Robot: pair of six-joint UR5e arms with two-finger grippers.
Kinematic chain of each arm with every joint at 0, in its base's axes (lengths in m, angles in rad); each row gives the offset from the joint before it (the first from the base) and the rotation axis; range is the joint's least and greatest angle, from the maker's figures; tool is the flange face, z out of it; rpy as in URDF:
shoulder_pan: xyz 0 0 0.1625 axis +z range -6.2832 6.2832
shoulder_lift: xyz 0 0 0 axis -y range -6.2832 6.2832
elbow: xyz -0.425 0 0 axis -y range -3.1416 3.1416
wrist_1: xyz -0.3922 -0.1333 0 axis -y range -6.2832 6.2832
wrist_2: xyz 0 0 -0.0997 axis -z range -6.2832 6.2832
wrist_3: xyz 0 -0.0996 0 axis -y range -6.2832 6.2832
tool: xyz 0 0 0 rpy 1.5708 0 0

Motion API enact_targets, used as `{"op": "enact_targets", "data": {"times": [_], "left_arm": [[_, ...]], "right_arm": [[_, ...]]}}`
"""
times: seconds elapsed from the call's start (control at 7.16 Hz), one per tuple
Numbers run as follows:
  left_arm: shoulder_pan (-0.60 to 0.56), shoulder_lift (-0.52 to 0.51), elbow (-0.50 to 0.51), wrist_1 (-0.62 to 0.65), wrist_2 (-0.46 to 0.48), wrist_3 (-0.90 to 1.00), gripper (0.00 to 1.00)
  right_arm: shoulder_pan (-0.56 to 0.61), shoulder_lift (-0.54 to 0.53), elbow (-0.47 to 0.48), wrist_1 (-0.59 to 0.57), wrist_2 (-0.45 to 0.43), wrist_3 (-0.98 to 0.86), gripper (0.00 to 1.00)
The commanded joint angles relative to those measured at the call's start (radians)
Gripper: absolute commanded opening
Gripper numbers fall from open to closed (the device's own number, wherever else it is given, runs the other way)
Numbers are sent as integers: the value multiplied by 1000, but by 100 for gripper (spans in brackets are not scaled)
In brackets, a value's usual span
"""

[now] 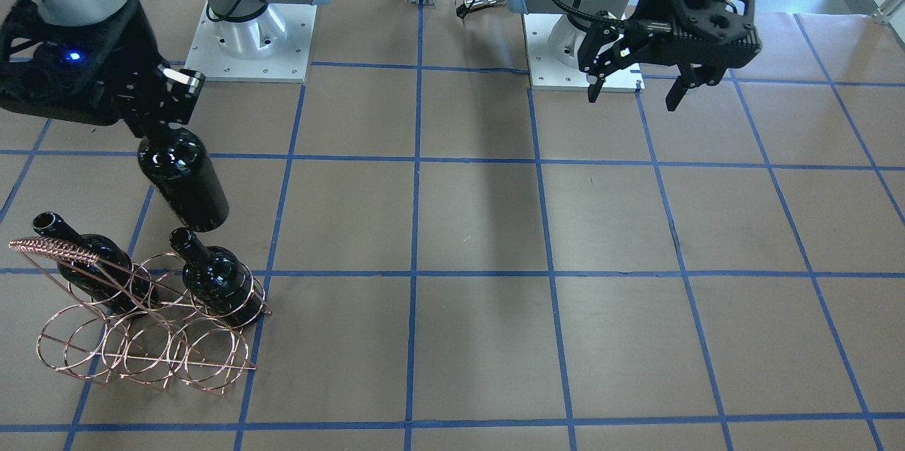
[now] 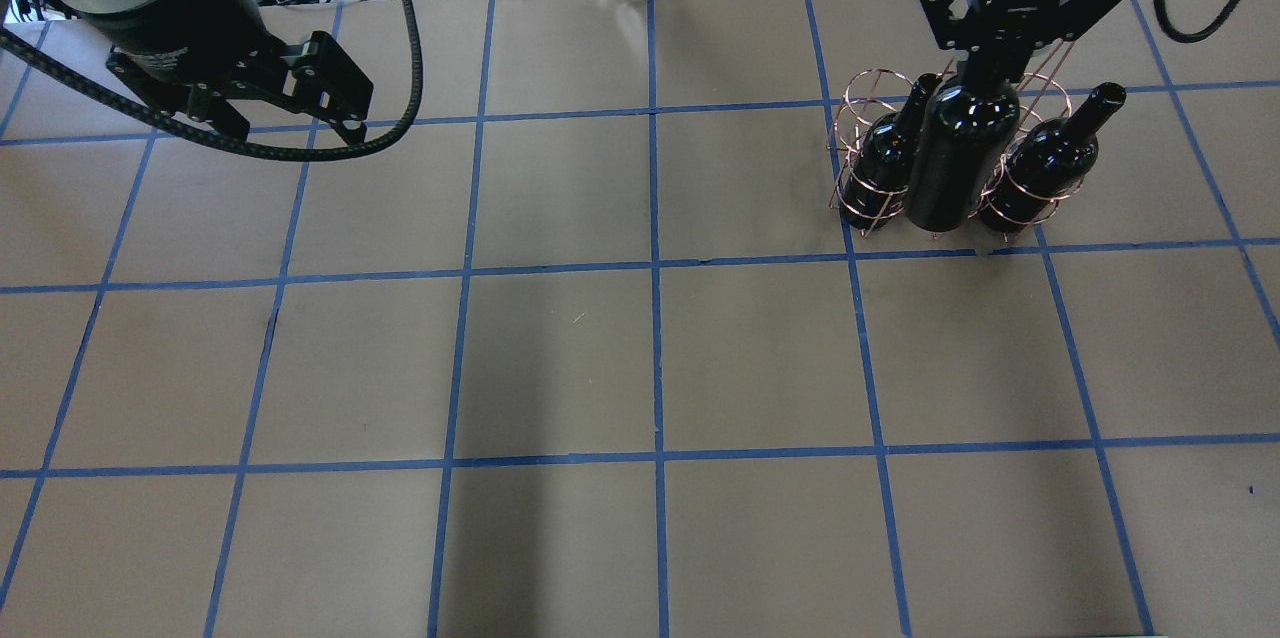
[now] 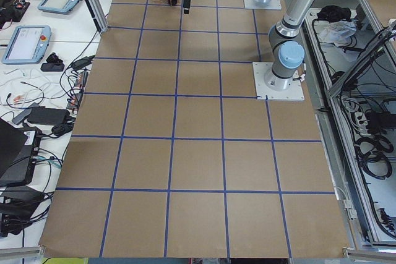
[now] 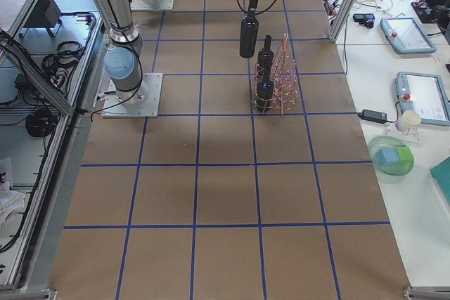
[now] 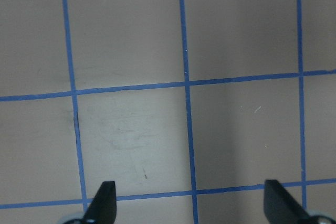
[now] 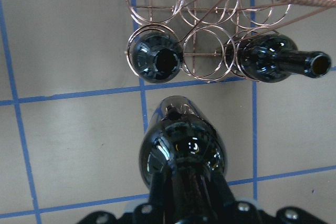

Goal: Place wine into wine basket
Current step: 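Lower the bottle into the middle slot of the copper rack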

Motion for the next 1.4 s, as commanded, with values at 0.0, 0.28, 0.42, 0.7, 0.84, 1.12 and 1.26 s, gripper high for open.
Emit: {"op": "enact_targets", "data": {"times": [0.0,0.28,0.42,0.7,0.84,1.12,1.26], "left_arm": [[-31,-6,-7,1,-4,3,100],[-29,-12,-10,65,16,6,100],[-28,-32,-8,116,30,3,100],[-25,-43,-7,138,30,-9,100],[-23,-45,-7,138,33,-31,100],[-22,-45,-8,137,33,-31,100],[-22,-45,-8,137,33,-32,100]], "right_arm": [[-96,-1,0,-7,-8,-139,0],[-130,19,-1,-101,-7,-221,0],[-130,71,-15,-182,-3,-222,0],[-129,88,-21,-215,25,-219,0],[-129,91,-20,-217,35,-218,0],[-129,113,-18,-217,70,-212,0],[-129,119,-14,-217,72,-213,0]]}}
